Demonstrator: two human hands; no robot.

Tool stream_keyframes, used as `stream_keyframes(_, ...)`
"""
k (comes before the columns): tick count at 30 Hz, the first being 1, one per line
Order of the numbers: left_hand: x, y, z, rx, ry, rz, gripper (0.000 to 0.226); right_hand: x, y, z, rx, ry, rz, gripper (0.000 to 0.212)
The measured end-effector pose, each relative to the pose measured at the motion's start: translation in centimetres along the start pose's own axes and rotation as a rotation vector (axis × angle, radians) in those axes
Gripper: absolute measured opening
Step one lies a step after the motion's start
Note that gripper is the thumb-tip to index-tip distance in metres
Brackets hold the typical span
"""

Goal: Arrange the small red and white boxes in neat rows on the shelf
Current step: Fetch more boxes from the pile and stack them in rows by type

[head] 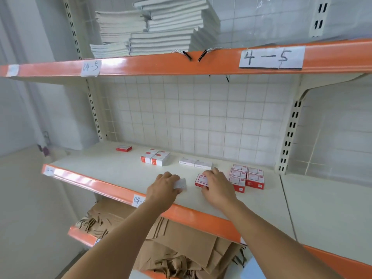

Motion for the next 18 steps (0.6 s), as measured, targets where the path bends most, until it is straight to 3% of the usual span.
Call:
stream_keyframes(8, 5.5, -2.0, -1.5, -0.012, -0.048, -0.077, 0.033, 3.6, -3.0, 0.4, 0.008, -0.042, -0.087, 0.040)
stream_keyframes(18, 11.8, -3.9, -2.6, -0.065, -0.259, -0.180, 0.040, 5.9, -5.4, -0.2, -0.029, -0.183, -0.092, 0.048)
Point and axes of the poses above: each hand's wrist, its own x-axis towards the middle knuckle, its own y-axis out of the back of the hand, z = x × y, the point moved 3 cm from there along x, towards the middle knuckle, and after that the axes turned 8 degrees about y, right-handed, at the moved point
